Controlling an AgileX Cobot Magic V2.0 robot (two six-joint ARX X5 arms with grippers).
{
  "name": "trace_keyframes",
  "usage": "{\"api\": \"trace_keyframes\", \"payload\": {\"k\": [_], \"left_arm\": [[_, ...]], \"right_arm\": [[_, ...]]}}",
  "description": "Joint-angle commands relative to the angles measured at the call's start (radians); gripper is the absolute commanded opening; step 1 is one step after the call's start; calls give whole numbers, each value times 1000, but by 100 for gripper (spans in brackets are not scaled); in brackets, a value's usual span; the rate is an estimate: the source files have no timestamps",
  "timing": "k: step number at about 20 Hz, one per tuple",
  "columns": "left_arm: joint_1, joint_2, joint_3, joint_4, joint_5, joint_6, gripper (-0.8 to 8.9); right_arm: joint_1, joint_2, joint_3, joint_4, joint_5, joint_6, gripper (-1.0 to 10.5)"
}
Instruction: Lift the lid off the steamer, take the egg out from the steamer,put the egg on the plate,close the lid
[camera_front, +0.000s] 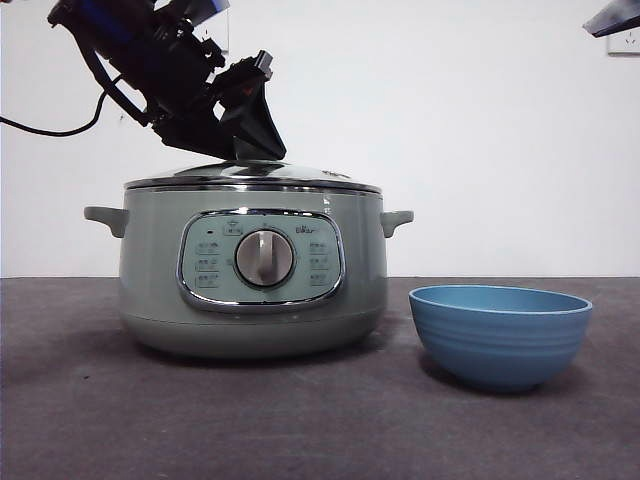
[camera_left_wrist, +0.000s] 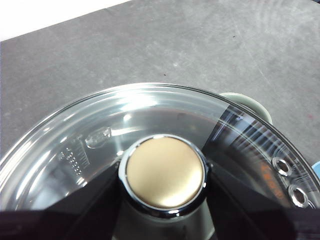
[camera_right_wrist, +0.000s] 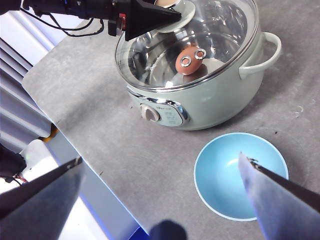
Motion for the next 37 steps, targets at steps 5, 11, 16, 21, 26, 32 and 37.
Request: {"api": "trace_keyframes", "payload": {"k": [5,11,16,21,26,32,37], "left_arm": [[-1,-93,0,43,0,0,-8],[-1,-263,0,-12,-5,0,-8],[-1,-507,0,-203,-45,1,-8],[-1,-747,0,-430,-140,-2,-8],[-1,-933,0,-626,-241,-46,-8],[-1,-1033,0,-746,-271,-50,-8],[-1,-1064,0,-809,-267,-48,-8]], "right_arm": [[2,0,4,4,0,1,567],[2,0,4,35,-1,42,567],[34,6,4,245,-3,217,567],[127,109,59,306,74,274,566],[280,339,235,304,209,282,566],[402,594,438,266,346,288,564],[462,771,570,259,431,287,564]]}}
